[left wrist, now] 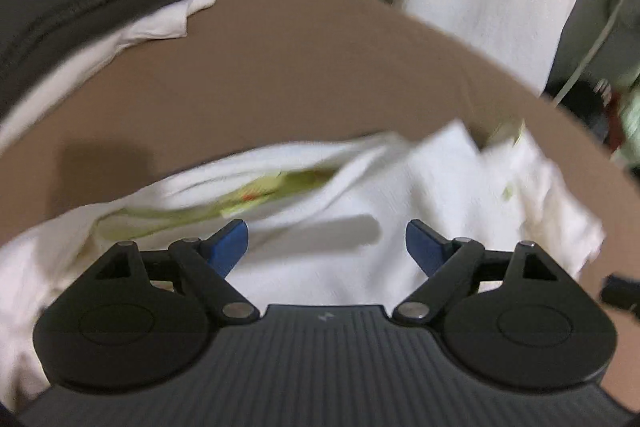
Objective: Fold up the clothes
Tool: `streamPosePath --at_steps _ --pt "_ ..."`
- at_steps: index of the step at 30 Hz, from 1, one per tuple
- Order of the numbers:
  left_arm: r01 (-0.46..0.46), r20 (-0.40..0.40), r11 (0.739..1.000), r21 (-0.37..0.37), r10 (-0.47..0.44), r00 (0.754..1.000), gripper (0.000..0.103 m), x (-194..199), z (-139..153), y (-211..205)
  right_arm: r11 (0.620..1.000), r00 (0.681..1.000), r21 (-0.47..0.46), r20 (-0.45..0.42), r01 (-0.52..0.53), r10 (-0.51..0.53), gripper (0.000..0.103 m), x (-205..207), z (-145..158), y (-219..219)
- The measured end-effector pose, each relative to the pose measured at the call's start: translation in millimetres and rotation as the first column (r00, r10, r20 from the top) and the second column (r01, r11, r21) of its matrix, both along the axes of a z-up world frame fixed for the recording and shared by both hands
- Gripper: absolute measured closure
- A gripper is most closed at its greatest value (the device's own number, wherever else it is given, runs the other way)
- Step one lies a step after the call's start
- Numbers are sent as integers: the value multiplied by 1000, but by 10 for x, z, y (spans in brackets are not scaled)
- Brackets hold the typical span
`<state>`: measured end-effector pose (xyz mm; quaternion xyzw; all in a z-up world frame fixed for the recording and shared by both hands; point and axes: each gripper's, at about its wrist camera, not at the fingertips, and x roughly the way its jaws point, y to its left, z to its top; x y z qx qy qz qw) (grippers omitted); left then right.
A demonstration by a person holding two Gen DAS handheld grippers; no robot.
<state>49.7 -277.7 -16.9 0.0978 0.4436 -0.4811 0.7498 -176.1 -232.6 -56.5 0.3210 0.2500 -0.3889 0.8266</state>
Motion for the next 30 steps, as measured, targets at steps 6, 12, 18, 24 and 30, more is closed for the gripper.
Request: streamPosePath --at_steps 6,12,18,24,30 --pt "14 -59 985 -175 -25 998 14 81 30 -34 989 988 -10 50 -145 145 34 397 -258 13" --pt "240 18 969 -66 -240 971 0 -188 -169 -295 958 966 130 21 -257 256 34 555 -596 -31" --pt "388 -12 921 -42 -388 921 87 -486 -336 -278 969 968 39 -58 -243 245 92 636 -559 81" --pt "481 -70 798 -362 -538 840 93 -649 293 242 985 990 -160 -129 -71 51 97 470 -26 204" --pt "568 -279 673 -474 -726 628 87 -1169 218 468 979 962 -203 -263 24 -78 96 182 342 229"
